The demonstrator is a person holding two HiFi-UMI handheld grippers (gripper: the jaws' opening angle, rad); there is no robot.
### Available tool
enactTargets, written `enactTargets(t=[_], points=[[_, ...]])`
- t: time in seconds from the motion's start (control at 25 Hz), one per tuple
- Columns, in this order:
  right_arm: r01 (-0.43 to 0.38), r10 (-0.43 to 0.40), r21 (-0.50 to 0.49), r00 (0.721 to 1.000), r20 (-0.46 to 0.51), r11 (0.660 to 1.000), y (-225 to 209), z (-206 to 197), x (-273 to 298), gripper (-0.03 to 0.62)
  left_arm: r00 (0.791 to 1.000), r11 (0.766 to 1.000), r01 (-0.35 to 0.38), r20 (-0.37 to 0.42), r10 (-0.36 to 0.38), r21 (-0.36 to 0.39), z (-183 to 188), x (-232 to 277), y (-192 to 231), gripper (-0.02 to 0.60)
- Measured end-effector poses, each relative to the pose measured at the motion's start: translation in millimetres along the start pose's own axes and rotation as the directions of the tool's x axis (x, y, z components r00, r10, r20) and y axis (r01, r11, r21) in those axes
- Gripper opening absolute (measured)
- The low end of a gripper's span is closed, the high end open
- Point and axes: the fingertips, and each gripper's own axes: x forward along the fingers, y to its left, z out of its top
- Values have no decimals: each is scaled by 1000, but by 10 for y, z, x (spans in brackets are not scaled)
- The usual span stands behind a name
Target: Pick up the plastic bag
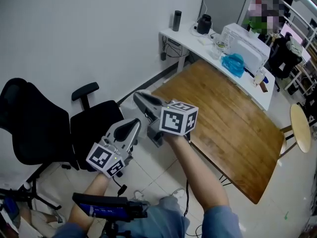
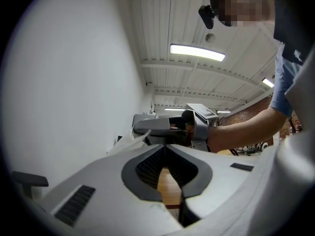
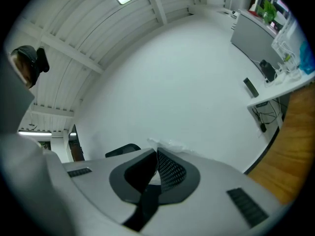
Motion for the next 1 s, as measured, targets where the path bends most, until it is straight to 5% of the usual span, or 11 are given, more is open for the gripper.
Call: enactTargets(t=[0.56,0.76,1.0], points=[[-141,145,-149,989,14,979,-219,1364,-672,4,997,998,9,77,-14,55,382,1361,-601,18],[-120,133,-263,991,32,957,-412,1723,-1328,4,995,995,61,70,-66,74,354,1860,-1047,18],[-65,100,-289,989,109,955,-685,2164,-2204,4,989,989,126,63,-131,72,254,2408,-1622,18]])
